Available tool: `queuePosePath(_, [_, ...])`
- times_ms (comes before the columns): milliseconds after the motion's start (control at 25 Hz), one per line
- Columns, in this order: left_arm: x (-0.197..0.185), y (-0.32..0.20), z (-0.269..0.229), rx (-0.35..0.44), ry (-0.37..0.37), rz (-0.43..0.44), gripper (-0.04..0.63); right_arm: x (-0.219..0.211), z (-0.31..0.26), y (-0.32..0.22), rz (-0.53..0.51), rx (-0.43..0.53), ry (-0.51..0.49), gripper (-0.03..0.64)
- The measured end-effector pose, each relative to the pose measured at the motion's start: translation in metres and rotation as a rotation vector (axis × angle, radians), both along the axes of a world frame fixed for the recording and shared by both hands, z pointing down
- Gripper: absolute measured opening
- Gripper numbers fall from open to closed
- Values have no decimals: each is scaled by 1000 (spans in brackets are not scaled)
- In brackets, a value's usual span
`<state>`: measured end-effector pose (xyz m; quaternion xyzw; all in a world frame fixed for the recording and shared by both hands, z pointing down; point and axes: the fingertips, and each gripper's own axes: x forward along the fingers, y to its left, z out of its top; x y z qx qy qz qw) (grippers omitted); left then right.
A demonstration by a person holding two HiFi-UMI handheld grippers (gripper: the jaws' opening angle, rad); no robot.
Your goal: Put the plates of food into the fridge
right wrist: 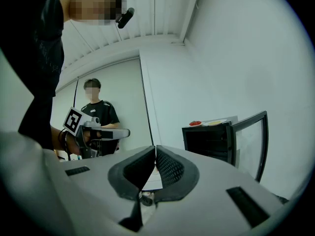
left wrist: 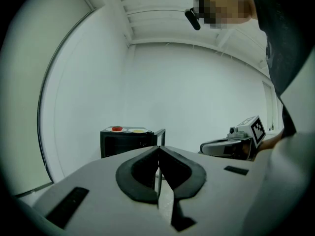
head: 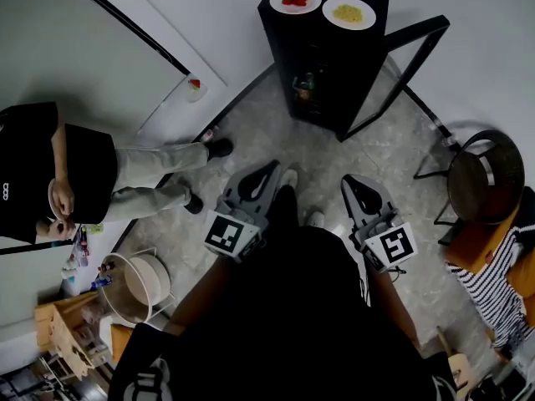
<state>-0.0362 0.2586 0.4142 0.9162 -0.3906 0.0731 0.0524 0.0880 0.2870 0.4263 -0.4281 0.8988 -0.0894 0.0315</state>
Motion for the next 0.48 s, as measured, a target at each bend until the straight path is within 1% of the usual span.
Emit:
queuePosePath(240, [0, -13, 4, 0, 14, -10, 23, 3, 5, -7, 18, -12, 3, 28])
queuePosePath(480, [-4, -39, 11, -12, 27, -21, 23, 2, 10, -30, 16, -32, 21, 28])
